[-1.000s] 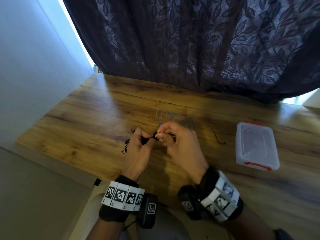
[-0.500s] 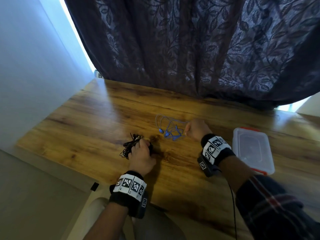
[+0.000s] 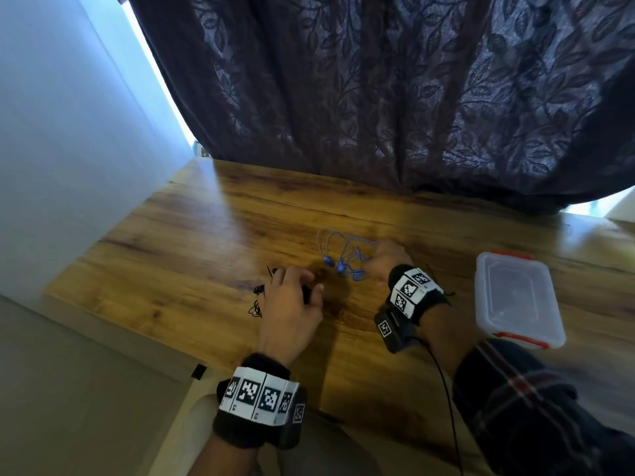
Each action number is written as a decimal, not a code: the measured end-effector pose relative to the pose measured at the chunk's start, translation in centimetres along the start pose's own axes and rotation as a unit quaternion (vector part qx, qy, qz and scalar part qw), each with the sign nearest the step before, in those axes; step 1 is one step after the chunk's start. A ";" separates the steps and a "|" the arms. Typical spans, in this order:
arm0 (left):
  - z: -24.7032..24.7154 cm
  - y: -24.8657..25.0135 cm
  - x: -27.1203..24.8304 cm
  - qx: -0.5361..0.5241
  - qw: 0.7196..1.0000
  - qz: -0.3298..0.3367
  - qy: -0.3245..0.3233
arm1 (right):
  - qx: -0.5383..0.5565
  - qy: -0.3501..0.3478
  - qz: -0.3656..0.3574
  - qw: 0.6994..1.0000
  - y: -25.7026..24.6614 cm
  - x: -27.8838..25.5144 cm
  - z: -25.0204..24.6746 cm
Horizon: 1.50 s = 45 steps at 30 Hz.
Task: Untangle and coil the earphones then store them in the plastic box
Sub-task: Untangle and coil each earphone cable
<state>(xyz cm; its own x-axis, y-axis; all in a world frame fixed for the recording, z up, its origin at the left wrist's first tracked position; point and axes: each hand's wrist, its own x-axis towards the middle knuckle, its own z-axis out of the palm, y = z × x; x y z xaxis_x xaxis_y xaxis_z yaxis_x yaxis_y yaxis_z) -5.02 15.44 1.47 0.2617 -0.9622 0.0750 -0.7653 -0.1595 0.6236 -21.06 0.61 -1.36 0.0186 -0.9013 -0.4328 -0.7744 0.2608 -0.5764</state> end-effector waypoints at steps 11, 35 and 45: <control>-2.2 1.7 -0.1 -0.162 0.984 0.058 0.043 | 0.022 0.037 -0.184 0.982 -3.1 -3.2 -7.9; -6.2 5.9 1.1 -0.420 0.895 0.087 -0.124 | 0.072 0.040 -0.515 0.853 -5.6 -12.1 -8.2; -6.4 6.4 0.7 -0.630 0.769 0.051 -0.099 | 0.170 -0.097 -0.402 0.895 -2.3 -13.9 -3.0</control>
<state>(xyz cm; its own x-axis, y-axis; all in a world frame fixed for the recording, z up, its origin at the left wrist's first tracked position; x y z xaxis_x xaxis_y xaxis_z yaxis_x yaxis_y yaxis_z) -5.96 15.20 10.48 0.0472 -0.9903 0.1305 0.4330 0.1380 0.8908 -21.42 11.47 8.02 0.6183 -0.7762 0.1232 -0.2256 -0.3255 -0.9182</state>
